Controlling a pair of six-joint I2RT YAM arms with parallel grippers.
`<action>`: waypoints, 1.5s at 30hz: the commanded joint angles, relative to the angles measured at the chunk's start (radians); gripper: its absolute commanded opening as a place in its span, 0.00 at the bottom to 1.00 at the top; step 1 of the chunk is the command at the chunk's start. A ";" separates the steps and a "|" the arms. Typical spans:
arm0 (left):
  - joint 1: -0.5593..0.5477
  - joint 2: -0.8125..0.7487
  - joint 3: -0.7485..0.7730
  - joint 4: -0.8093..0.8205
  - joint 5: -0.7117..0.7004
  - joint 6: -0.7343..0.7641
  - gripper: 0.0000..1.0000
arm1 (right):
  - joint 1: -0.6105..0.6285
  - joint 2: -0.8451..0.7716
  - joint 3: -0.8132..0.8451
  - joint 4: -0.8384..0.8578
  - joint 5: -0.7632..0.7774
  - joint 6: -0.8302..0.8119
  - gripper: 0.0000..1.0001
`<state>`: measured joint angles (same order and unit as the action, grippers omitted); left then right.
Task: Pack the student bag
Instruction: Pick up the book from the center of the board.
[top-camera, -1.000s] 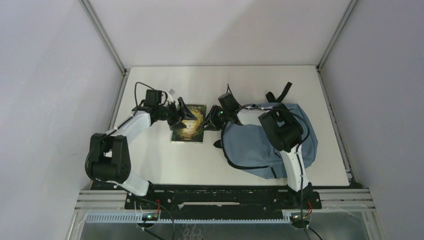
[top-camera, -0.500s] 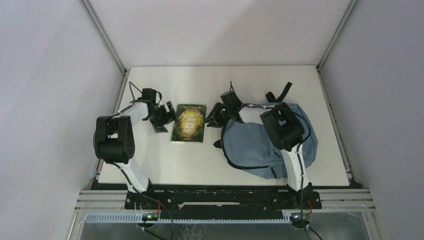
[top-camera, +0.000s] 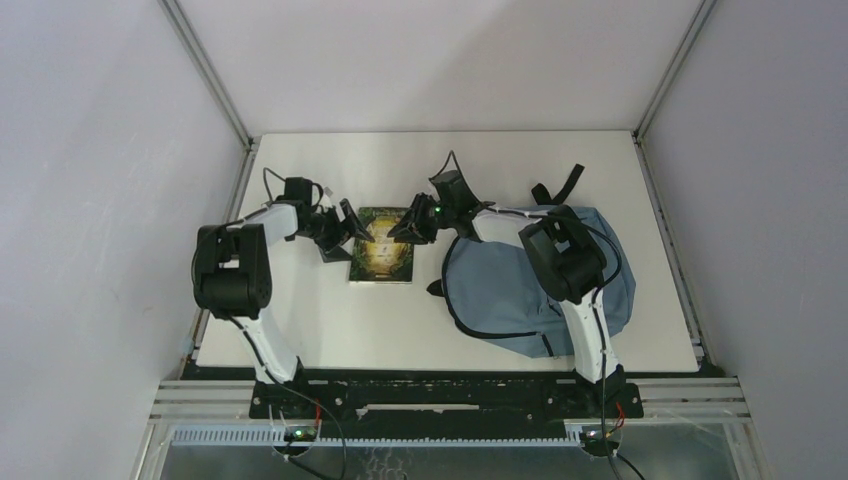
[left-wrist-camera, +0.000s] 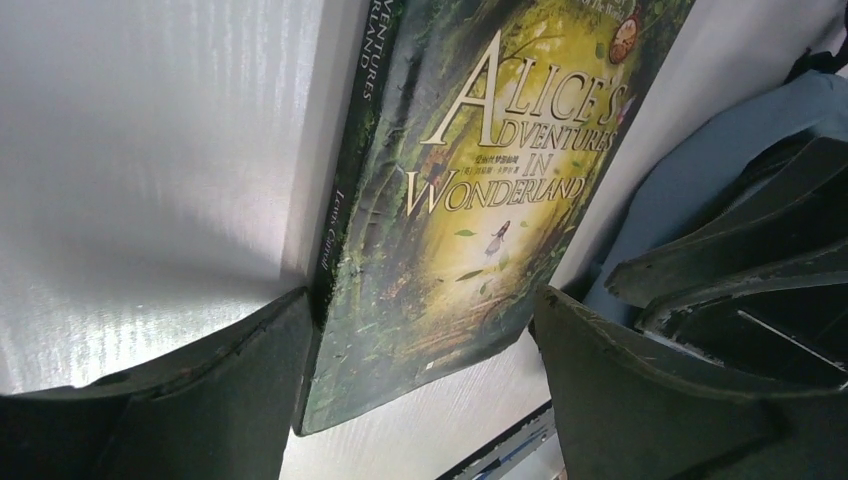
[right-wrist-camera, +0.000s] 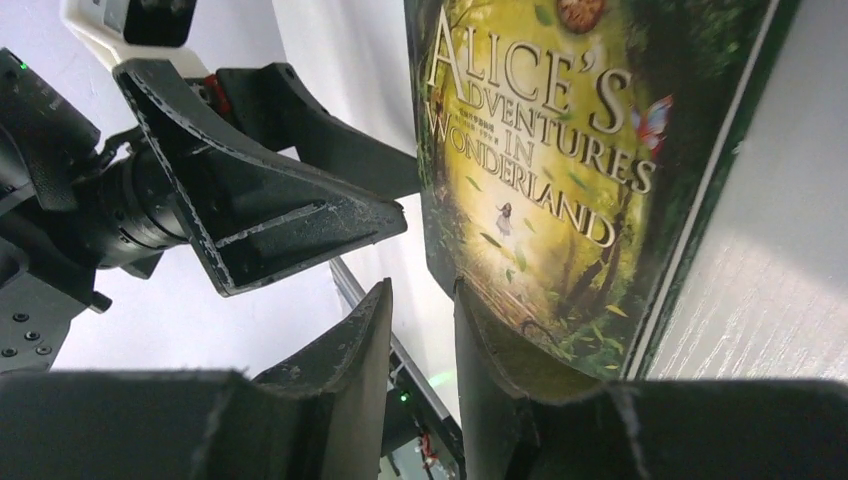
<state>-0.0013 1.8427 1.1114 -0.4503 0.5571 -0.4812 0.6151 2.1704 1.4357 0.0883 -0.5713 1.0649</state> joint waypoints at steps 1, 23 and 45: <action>-0.002 0.025 -0.017 0.028 0.020 -0.002 0.86 | -0.001 -0.079 0.036 -0.052 0.040 -0.034 0.38; -0.002 0.049 0.001 -0.028 -0.086 0.013 0.86 | 0.008 0.049 0.156 -0.213 0.109 -0.045 0.47; -0.002 0.034 -0.032 0.056 0.000 -0.035 0.84 | 0.018 -0.025 0.021 0.100 -0.044 0.059 0.28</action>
<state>0.0109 1.8519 1.1137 -0.4355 0.5632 -0.5163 0.5961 2.1708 1.4475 0.1558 -0.5812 1.1252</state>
